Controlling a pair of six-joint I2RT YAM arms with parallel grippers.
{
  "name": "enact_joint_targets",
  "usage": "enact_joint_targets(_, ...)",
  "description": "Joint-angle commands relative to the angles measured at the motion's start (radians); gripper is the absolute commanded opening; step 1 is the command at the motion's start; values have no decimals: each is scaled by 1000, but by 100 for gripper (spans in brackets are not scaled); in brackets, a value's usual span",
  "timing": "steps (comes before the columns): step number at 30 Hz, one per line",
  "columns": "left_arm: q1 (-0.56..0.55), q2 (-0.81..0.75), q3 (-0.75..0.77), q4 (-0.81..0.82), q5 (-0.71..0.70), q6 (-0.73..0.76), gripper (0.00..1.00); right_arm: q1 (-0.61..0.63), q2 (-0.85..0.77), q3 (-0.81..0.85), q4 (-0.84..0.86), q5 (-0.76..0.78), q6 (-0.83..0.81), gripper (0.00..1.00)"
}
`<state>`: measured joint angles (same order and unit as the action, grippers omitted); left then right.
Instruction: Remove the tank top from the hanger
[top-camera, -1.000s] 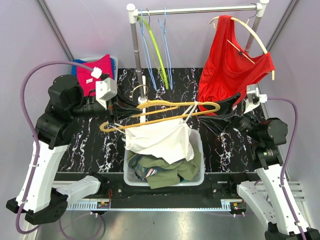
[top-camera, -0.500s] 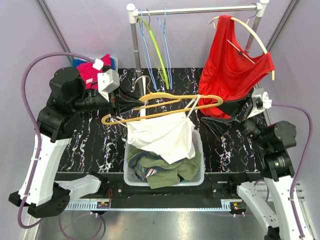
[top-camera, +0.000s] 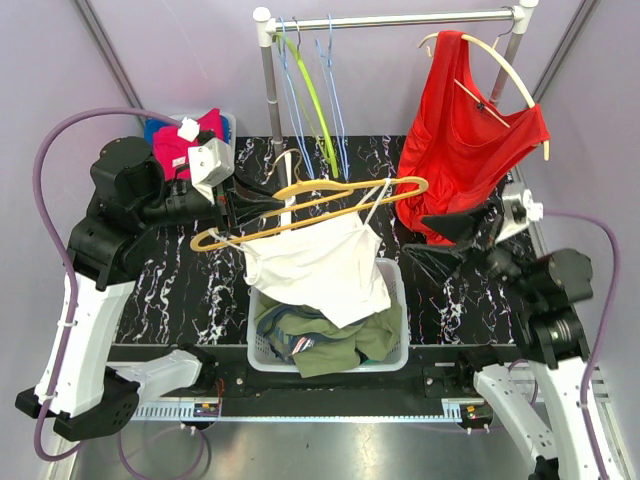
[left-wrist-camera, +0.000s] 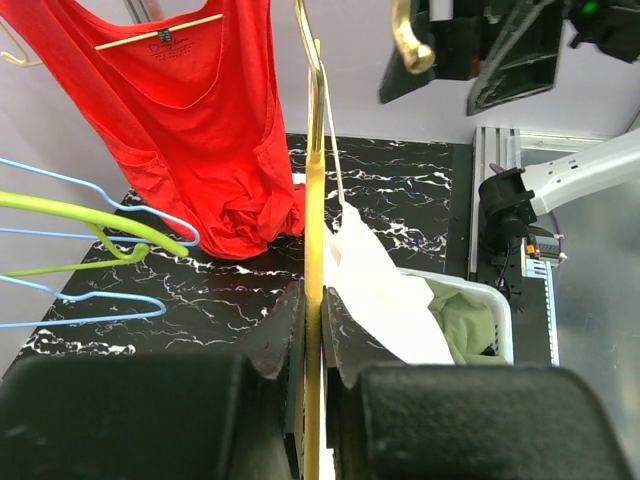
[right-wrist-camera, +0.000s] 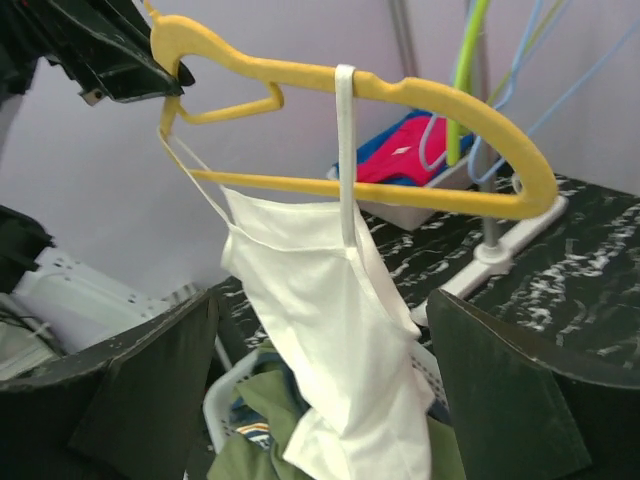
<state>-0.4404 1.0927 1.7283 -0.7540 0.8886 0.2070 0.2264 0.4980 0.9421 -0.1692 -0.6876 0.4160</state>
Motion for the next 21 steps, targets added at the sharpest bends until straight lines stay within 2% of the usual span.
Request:
enact_joint_targets(1,0,-19,30,71,7,-23,6,4,129,3,302,-164,159,93)
enact_joint_targets(7,0,-27,-1,76,15,-23,6,4,252,-20,603,-245,335,89)
enact_joint_targets(15,2,-19,4,88,21,-34,6,33,323,-9,660,-248,354,79)
enact_joint_targets(21,2,-1,1,104,32,-46,7,114,362,10,634,-213,297,68)
